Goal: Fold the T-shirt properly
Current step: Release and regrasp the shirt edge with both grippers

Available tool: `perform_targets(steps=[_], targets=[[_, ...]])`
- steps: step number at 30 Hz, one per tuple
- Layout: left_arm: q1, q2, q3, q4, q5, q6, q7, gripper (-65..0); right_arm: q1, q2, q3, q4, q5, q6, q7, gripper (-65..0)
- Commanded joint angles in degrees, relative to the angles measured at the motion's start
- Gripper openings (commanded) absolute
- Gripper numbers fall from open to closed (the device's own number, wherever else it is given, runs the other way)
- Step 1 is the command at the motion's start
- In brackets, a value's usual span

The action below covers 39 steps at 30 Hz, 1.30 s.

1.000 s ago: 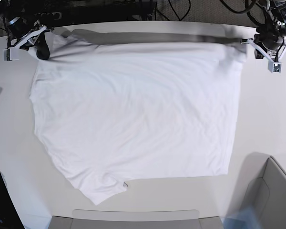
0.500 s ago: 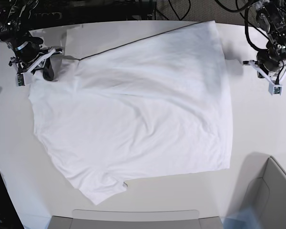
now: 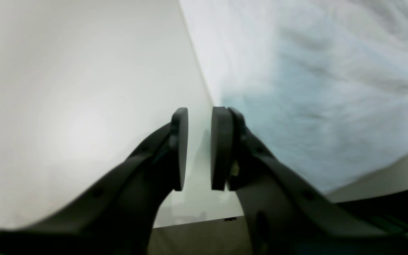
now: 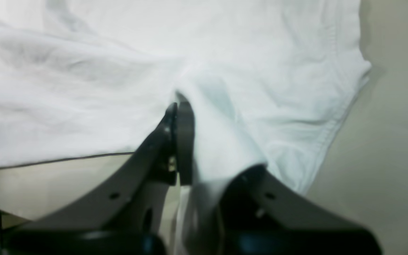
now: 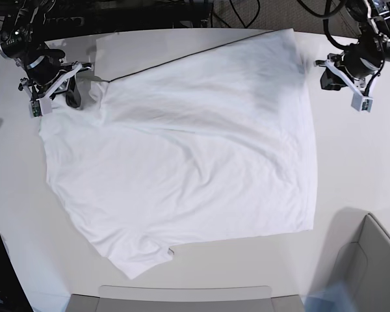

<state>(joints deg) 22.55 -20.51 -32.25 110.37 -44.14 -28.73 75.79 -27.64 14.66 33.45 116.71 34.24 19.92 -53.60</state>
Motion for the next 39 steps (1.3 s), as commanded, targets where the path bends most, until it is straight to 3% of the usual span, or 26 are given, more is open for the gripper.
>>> perform_targets(steps=[1, 8, 11, 17, 39], targets=[[-0.35, -0.72, -0.23, 0.53, -0.74, 0.64, -1.28, -52.0, 0.17, 0.6, -0.35, 0.79, 0.62, 0.25, 1.34, -65.0], [-0.08, -1.69, 8.82, 0.01, -0.04, 12.77, -1.9, -51.7, 0.17, 0.77, -0.79, 0.7, 0.62, 0.25, 1.34, -65.0], [-0.08, -1.6, 9.61, -1.66, -0.21, 16.29, -1.37, -51.7, 0.17, 0.77, -0.79, 0.7, 0.62, 0.25, 1.34, -65.0], [-0.08, -1.6, 9.52, -3.77, -0.21, 12.6, -1.46, -51.7, -0.01, 0.86, -0.7, 0.7, 0.62, 0.34, 1.34, -65.0], [2.73, -1.6, 9.88, -6.32, -0.21, 12.34, -4.18, -49.2, -0.27, 2.0, -0.7, 0.7, 0.62, 0.43, 1.34, -65.0]])
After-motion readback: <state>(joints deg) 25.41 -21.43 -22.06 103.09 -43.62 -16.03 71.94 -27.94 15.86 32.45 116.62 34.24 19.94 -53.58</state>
